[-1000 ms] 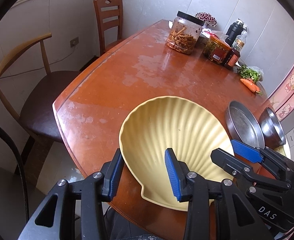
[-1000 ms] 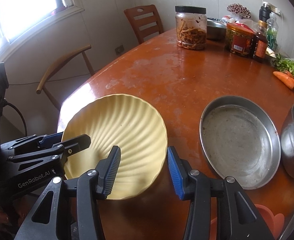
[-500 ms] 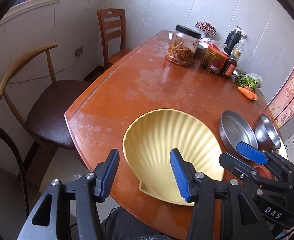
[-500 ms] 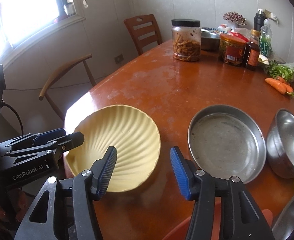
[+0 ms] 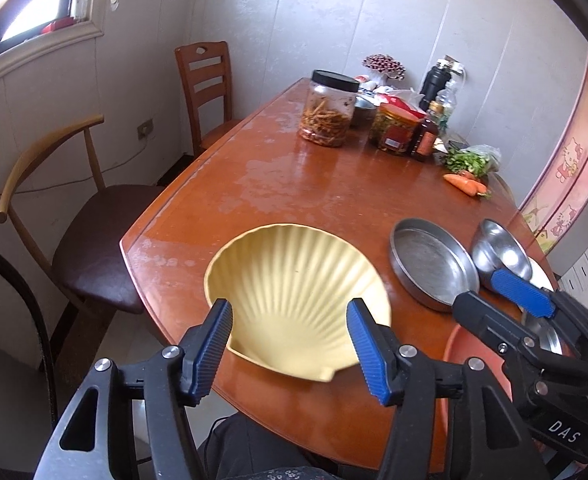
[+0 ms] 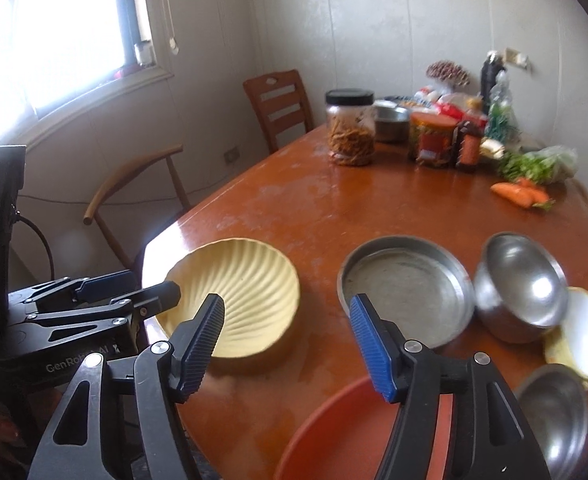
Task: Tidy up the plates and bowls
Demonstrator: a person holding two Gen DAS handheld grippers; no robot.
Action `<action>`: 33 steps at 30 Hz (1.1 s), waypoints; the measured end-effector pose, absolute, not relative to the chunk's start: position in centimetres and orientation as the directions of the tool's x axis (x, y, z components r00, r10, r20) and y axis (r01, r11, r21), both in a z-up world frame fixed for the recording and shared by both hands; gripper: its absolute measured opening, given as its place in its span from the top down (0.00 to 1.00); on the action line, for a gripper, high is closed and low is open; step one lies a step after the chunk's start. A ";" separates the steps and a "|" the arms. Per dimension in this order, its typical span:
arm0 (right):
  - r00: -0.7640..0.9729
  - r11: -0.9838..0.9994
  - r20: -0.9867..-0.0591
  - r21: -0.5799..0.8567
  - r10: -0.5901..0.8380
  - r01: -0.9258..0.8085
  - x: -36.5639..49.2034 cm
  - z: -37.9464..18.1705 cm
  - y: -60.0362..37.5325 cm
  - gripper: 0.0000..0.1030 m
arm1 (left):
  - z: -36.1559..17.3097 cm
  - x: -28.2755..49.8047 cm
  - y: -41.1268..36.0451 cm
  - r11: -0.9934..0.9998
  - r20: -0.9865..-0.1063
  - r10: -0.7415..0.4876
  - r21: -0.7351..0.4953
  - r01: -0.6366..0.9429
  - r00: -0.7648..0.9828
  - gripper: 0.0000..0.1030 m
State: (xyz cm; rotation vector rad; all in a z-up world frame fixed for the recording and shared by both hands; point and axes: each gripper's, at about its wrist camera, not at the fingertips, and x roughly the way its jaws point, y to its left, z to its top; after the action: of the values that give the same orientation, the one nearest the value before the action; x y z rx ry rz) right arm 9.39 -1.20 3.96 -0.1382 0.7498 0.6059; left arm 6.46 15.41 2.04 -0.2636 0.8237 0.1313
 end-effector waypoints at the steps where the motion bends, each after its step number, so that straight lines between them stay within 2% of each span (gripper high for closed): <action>1: 0.585 0.825 -0.667 0.080 0.461 -0.559 9.0 4.3 -1.5 0.34 | 2.1 6.4 15.0 0.961 -0.738 0.013 -0.177 -0.213 0.674 0.43; 6: 0.635 0.842 -0.632 0.052 0.445 -0.538 7.5 5.6 -3.4 0.33 | 2.7 5.6 13.1 0.968 -0.729 0.001 -0.170 -0.183 0.684 0.41; 19: 0.671 0.860 -0.579 0.108 0.463 -0.499 4.7 7.4 -8.8 0.31 | 3.3 4.0 7.9 0.979 -0.715 -0.047 -0.171 -0.109 0.697 0.38; 21: 0.677 0.861 -0.572 0.110 0.463 -0.496 4.1 7.6 -9.6 0.27 | 3.4 3.5 7.1 0.980 -0.709 -0.056 -0.174 -0.098 0.703 0.38; 33: 0.704 0.893 -0.577 0.106 0.414 -0.438 1.2 5.8 -13.8 0.26 | 1.7 2.3 4.7 0.981 -0.722 -0.071 -0.174 -0.081 0.689 0.37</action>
State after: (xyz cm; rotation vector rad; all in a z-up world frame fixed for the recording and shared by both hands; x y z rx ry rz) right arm 1.17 -13.77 5.75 -0.0406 0.6317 0.4742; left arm 2.25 4.70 1.67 -0.1984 0.8124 0.0057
